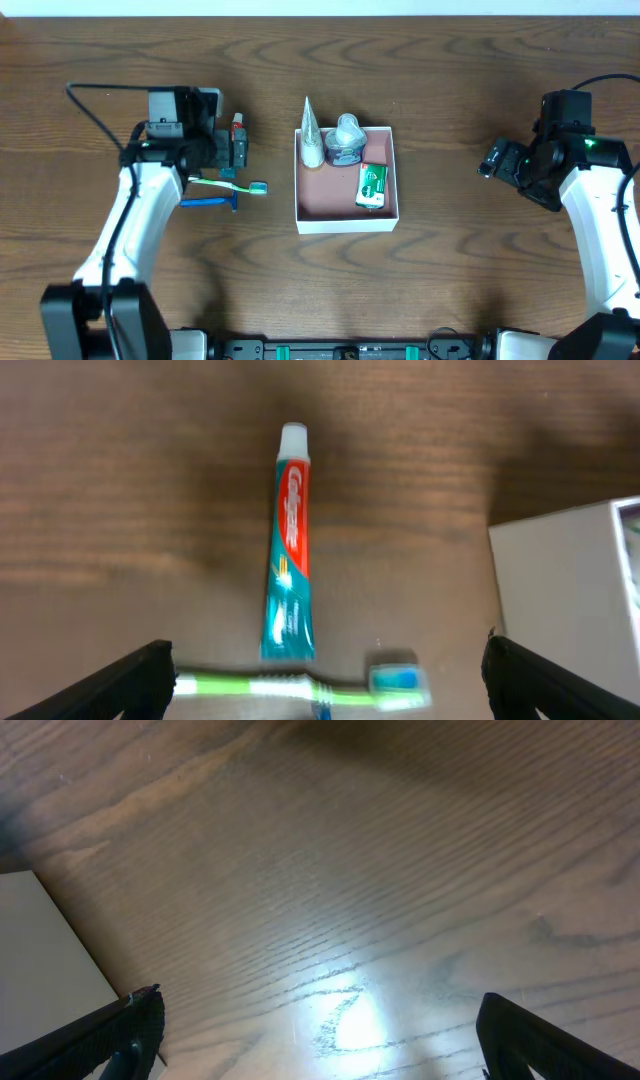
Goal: Pack container
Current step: 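Raise the left gripper and move it over the Colgate toothpaste tube, then lower the left gripper and grasp the Colgate tube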
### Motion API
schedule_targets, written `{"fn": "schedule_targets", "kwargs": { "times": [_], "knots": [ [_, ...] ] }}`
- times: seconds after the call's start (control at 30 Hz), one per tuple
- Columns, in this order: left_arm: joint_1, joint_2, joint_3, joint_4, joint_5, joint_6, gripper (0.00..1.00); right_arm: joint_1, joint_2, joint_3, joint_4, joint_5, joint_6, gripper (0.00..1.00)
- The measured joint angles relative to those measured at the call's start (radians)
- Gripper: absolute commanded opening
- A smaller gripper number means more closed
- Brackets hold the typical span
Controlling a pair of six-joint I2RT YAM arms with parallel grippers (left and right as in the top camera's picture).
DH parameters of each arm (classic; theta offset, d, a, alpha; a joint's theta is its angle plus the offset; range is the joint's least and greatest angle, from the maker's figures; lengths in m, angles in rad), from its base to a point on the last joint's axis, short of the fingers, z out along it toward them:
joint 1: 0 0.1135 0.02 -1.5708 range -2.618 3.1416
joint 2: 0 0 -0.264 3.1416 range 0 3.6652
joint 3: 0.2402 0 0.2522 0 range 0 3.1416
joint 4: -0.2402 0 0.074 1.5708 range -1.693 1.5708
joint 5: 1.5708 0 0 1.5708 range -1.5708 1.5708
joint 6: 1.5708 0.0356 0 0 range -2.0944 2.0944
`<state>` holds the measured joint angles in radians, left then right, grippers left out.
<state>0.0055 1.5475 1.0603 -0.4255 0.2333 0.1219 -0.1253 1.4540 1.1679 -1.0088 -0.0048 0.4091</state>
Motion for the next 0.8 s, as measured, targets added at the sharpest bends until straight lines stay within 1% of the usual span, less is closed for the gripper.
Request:
{"fn": "schedule_targets", "kwargs": {
  "times": [0.17,0.27,0.6,0.8],
  "knots": [
    [0.000,0.063,0.000,0.142,-0.009,0.064,0.98,0.000,0.000,0.000,0.000,0.000,0.000,0.99],
    [0.000,0.105,0.000,0.191,-0.032,0.082,0.98,0.000,0.000,0.000,0.000,0.000,0.000,1.00],
    [0.000,0.280,0.000,0.265,-0.057,0.093,1.00,0.000,0.000,0.000,0.000,0.000,0.000,0.99],
    [0.000,0.309,0.000,0.283,-0.057,0.093,0.96,0.000,0.000,0.000,0.000,0.000,0.000,0.99]
  ]
}}
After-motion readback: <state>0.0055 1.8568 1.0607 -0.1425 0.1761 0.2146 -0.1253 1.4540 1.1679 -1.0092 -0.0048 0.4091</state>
